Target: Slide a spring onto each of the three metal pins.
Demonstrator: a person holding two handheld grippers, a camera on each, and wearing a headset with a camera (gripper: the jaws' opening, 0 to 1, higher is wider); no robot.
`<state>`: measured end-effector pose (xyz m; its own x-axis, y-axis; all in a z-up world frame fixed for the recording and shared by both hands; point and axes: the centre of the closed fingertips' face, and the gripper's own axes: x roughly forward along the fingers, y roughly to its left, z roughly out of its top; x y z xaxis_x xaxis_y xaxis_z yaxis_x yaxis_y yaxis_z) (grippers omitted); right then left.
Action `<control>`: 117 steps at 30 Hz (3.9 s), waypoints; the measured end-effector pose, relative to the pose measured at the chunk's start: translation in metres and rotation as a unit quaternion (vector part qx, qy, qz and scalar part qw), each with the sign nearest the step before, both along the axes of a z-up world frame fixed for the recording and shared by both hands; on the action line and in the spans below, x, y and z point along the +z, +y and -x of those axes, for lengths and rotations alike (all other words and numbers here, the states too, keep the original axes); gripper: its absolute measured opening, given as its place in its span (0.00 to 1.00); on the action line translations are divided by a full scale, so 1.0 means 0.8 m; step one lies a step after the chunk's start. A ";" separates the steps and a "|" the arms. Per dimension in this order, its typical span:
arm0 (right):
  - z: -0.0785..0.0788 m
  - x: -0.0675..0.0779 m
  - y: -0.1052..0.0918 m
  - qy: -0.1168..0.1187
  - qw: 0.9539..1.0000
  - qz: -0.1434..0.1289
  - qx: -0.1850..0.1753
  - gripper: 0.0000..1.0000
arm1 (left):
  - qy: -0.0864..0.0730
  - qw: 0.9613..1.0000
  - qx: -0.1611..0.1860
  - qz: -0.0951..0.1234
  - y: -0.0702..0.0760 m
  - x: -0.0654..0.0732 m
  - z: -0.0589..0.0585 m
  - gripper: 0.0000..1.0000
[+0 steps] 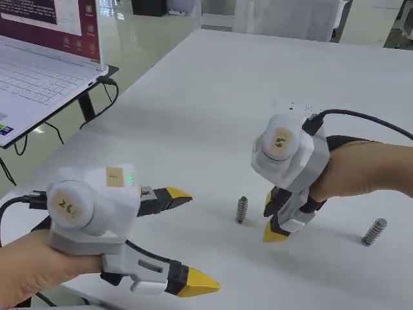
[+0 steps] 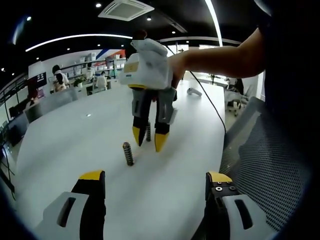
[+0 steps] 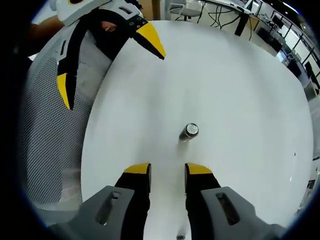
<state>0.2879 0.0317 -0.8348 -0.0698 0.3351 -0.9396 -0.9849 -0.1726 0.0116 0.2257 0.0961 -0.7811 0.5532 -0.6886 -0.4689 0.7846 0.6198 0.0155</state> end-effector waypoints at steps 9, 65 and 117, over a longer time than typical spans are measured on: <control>0.021 0.008 -0.013 -0.003 0.999 -0.038 -0.022 0.26 | 0.004 1.000 -0.001 0.001 0.000 -0.003 0.000 0.79; 0.051 0.062 -0.156 -0.012 0.915 -0.268 -0.301 0.46 | 0.015 0.998 0.001 0.060 -0.008 0.007 -0.002 0.80; 0.035 0.053 -0.267 -0.071 0.864 -0.345 -0.359 0.99 | 0.033 0.996 0.014 0.077 -0.001 -0.011 -0.003 0.97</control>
